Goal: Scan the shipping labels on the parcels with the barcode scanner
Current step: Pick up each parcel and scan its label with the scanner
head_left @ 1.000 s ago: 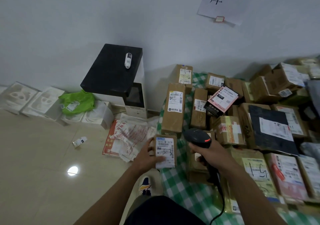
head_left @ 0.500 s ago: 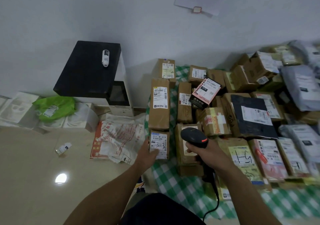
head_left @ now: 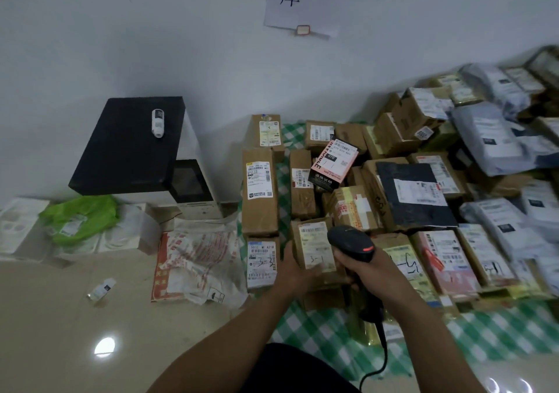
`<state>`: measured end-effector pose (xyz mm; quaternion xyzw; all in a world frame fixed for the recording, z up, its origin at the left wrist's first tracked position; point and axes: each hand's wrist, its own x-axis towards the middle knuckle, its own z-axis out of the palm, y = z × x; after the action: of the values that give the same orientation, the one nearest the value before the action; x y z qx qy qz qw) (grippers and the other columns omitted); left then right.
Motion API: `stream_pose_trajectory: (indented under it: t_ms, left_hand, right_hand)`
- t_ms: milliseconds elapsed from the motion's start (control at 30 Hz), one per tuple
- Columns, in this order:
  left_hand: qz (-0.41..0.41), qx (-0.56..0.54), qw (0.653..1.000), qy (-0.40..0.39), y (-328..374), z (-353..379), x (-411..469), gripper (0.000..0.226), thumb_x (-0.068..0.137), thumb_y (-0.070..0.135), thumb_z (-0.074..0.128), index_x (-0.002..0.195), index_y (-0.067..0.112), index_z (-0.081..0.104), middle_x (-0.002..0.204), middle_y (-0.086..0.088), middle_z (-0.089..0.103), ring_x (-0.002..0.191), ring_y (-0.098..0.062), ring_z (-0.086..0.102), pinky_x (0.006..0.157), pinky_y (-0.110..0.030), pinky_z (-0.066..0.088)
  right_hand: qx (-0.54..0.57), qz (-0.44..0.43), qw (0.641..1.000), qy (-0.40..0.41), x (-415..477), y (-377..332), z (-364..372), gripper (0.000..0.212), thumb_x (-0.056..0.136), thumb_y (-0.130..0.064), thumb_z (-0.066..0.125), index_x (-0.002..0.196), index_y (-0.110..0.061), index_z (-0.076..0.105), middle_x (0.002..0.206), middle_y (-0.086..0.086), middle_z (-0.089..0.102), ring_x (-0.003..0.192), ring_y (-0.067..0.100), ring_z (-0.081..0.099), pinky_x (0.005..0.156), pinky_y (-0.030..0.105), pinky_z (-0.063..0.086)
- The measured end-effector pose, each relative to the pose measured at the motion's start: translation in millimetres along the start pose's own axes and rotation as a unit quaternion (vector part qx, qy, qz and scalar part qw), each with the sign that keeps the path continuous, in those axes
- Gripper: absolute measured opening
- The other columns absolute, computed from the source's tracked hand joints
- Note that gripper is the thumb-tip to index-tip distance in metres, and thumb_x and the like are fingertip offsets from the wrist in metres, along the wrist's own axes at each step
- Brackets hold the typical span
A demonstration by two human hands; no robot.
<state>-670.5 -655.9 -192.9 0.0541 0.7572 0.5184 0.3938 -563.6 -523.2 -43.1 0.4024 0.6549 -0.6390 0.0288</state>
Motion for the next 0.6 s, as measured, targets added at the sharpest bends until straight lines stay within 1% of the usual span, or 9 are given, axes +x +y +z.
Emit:
stream_pose_trajectory:
  t_ms: [67,133,233,300,367,400,467,500,600]
  left_hand:
    - [-0.024,-0.022,0.999,-0.014,-8.3,5.3,2.8,0.146,0.049,0.063,0.091,0.163,0.027,0.008,0.15,0.002,0.05,0.134,-0.022,0.054,0.107,-0.05,0.051]
    - [-0.038,-0.057,0.997,-0.033,-14.2,5.7,1.2,0.143,0.052,0.044,0.092,0.164,0.029,0.003,0.152,-0.002,0.049,0.135,-0.022,0.053,0.108,-0.051,0.051]
    - [-0.023,-0.104,0.993,-0.052,-17.1,1.9,-4.0,0.121,0.071,0.011,0.091,0.161,0.029,0.013,0.146,-0.007,0.058,0.128,-0.019,0.061,0.1,-0.047,0.057]
    - [-0.02,-0.119,0.991,-0.054,-0.2,-4.6,-19.8,0.104,0.08,-0.009,0.08,0.157,0.028,0.02,0.137,-0.003,0.062,0.117,-0.011,0.065,0.084,-0.033,0.062]
    - [-0.029,-0.124,0.99,-0.058,12.0,-10.6,-35.0,0.1,0.085,-0.012,0.072,0.152,0.039,0.02,0.133,0.001,0.063,0.109,-0.006,0.065,0.076,-0.025,0.062]
    - [-0.024,-0.12,0.991,-0.052,13.3,-14.2,-40.5,0.103,0.085,-0.009,0.073,0.154,0.045,0.018,0.135,0.002,0.063,0.111,-0.008,0.065,0.082,-0.029,0.062]
    - [-0.007,-0.133,0.99,-0.052,13.1,-22.0,-49.9,0.109,0.081,-0.003,0.078,0.153,0.055,0.02,0.141,0.001,0.062,0.12,-0.016,0.065,0.095,-0.046,0.06]
    - [-0.003,-0.137,0.989,-0.05,14.8,-25.9,-54.4,0.112,0.079,-0.002,0.08,0.151,0.059,0.02,0.141,0.0,0.061,0.122,-0.02,0.064,0.096,-0.05,0.059]
    - [0.022,-0.138,0.99,-0.031,28.5,-37.4,-66.8,0.115,0.082,-0.001,0.082,0.148,0.062,0.013,0.131,0.005,0.057,0.117,-0.016,0.062,0.088,-0.039,0.062]
  right_hand:
    - [-0.009,0.002,1.0,0.001,-1.5,5.3,-2.7,0.019,0.093,-0.031,0.078,0.104,-0.015,0.073,0.077,0.0,0.074,0.063,0.014,0.066,0.061,0.03,0.051]
    - [-0.01,0.006,1.0,0.01,-3.5,9.0,-5.1,0.019,0.092,-0.031,0.079,0.105,-0.018,0.074,0.077,-0.003,0.075,0.065,0.014,0.068,0.062,0.029,0.052]
    - [-0.006,0.011,1.0,0.015,-6.3,11.3,-7.9,0.019,0.092,-0.031,0.078,0.107,-0.02,0.073,0.074,-0.005,0.074,0.064,0.013,0.069,0.06,0.027,0.052]
    - [-0.002,0.012,1.0,0.016,-7.8,12.0,-9.6,0.019,0.093,-0.031,0.078,0.104,-0.017,0.072,0.071,-0.005,0.073,0.064,0.013,0.068,0.059,0.027,0.051]
    - [0.008,0.007,1.0,0.024,-8.7,11.4,-9.5,0.018,0.092,-0.031,0.078,0.102,-0.017,0.072,0.072,-0.004,0.071,0.067,0.014,0.067,0.059,0.025,0.051]
    - [0.013,-0.002,0.999,0.031,-8.9,10.1,-8.3,0.015,0.092,-0.029,0.078,0.1,-0.018,0.072,0.071,-0.005,0.071,0.067,0.013,0.067,0.058,0.023,0.05]
    - [0.018,-0.027,0.999,0.043,-8.9,5.7,-4.4,0.01,0.093,-0.026,0.078,0.096,-0.024,0.069,0.068,-0.011,0.069,0.065,0.009,0.065,0.054,0.018,0.049]
    - [0.015,-0.039,0.998,0.049,-9.0,3.4,-1.3,0.011,0.092,-0.025,0.078,0.097,-0.027,0.069,0.07,-0.013,0.071,0.066,0.008,0.066,0.054,0.018,0.049]
    - [0.006,-0.065,0.997,0.051,-9.8,-6.6,7.5,0.02,0.092,-0.024,0.079,0.107,-0.033,0.07,0.085,-0.011,0.076,0.075,0.011,0.071,0.055,0.016,0.05]
